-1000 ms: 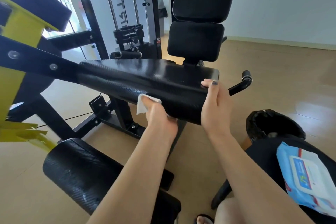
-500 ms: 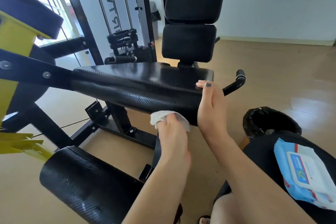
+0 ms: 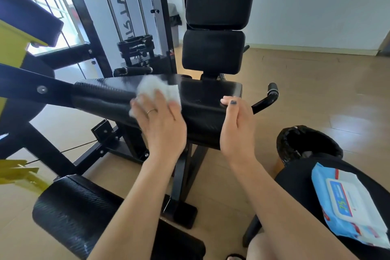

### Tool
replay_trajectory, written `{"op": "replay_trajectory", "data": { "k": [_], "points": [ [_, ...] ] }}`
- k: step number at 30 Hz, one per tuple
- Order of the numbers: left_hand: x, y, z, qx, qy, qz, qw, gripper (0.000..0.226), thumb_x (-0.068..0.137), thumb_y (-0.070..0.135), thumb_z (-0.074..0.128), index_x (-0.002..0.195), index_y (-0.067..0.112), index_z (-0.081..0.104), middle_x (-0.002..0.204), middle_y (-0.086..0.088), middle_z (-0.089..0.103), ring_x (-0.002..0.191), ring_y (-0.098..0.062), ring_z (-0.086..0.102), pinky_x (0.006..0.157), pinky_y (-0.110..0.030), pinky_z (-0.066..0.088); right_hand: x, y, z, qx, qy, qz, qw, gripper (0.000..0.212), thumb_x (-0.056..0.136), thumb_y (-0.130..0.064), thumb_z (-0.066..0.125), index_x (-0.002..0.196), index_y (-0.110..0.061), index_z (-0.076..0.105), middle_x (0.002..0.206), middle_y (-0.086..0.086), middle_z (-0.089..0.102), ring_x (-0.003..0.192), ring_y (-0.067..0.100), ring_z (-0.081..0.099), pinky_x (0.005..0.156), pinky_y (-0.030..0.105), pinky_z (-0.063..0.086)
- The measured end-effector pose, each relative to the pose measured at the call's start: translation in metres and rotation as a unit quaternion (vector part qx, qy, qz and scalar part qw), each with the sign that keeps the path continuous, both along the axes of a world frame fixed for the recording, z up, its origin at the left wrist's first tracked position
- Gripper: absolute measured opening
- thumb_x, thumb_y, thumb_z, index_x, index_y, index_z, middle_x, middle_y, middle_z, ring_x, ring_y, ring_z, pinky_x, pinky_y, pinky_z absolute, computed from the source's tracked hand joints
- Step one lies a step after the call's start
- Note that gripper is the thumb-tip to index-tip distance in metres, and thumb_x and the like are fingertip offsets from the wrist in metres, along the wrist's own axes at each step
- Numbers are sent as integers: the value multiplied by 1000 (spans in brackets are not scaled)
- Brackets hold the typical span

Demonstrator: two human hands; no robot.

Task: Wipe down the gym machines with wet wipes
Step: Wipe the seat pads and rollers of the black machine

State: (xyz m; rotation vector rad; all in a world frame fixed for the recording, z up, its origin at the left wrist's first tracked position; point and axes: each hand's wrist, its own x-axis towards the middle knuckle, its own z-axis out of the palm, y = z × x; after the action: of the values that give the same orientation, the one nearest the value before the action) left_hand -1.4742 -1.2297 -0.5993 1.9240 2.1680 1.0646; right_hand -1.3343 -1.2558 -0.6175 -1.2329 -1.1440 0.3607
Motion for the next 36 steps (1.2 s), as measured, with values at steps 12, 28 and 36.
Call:
{"op": "replay_trajectory", "data": {
  "k": [12,28,36],
  "points": [
    [-25,-7,34,58,219,-298,927,35,106,34,31,129,19,52,125,4,59,114,-11,54,105,-36,46,-1,-1,-4,-3,24,-11,1000,46,105,-43,23,114,-25,64,115,-10,65,116,8,58,101,26,45],
    [-22,-30,25,61,196,-287,936,49,98,32,36,145,22,46,148,-1,50,138,-20,45,113,-41,41,-1,-9,3,-26,-11,-30,999,50,105,-46,20,118,-24,63,114,-12,62,111,8,57,98,28,44],
    [-159,-64,-30,-46,200,-188,961,26,101,8,52,126,12,55,118,-2,61,99,-22,64,79,-22,46,-12,-12,12,-41,-40,-78,995,43,112,-29,24,123,-13,63,96,-7,58,86,-1,54,76,9,38]
  ]
}}
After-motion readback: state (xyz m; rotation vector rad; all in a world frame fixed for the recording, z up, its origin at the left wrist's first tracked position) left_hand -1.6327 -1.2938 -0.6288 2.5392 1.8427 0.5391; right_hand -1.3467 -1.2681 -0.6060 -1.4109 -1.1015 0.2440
